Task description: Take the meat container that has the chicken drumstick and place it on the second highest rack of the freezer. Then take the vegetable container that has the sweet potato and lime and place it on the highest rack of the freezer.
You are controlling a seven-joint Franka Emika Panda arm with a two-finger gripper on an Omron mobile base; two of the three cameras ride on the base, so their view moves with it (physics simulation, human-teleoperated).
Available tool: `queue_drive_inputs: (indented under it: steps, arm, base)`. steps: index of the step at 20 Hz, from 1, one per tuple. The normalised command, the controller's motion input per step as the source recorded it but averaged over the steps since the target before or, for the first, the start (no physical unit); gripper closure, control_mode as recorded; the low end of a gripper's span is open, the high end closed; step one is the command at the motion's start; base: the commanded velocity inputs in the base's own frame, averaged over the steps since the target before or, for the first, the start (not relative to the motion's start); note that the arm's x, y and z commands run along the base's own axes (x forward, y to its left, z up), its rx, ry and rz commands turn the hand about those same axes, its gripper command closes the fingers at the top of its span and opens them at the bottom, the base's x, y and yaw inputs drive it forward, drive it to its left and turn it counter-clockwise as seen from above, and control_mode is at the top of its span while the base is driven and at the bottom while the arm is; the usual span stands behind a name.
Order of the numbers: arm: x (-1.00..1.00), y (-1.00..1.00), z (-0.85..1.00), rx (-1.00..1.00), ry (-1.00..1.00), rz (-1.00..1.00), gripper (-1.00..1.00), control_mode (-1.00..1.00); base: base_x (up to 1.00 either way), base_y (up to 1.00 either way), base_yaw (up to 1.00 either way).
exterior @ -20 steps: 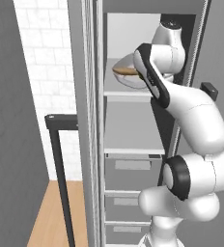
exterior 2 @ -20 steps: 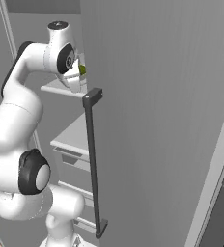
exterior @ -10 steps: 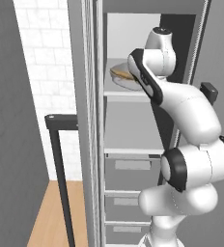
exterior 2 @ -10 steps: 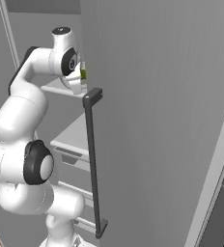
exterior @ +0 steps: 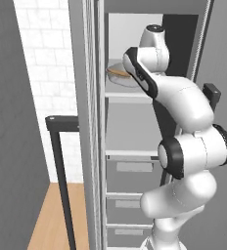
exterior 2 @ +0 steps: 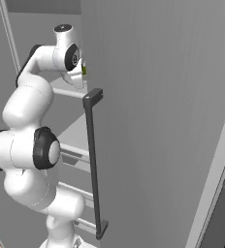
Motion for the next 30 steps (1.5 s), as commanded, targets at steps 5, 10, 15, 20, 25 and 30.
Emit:
queue_drive_inputs:
  steps: [5,10,15,20,25,30]
  arm:
    - [-0.01,0.03,0.0,0.0,-0.01,-0.01,-1.0,-1.0]
    - [-0.35,0.12,-0.25,-0.01,-0.4,0.0,-1.0,-1.0]
    - [-0.43,0.06,-0.03,0.01,-0.25,0.0,-1.0,-1.0]
    - [-0.87,0.0,0.41,0.04,0.01,-0.08,-1.0,-1.0]
    - [-1.0,-0.04,0.26,0.0,0.01,-0.03,-1.0,-1.0]
    - [-1.0,-0.13,-0.01,0.0,0.0,0.0,-1.0,-1.0]
  base:
    - [0.0,0.0,0.0]
    - [0.0,0.0,0.0]
    - [0.0,0.0,0.0]
    - [0.0,0.0,0.0]
    - [0.0,0.0,0.0]
    - [0.0,0.0,0.0]
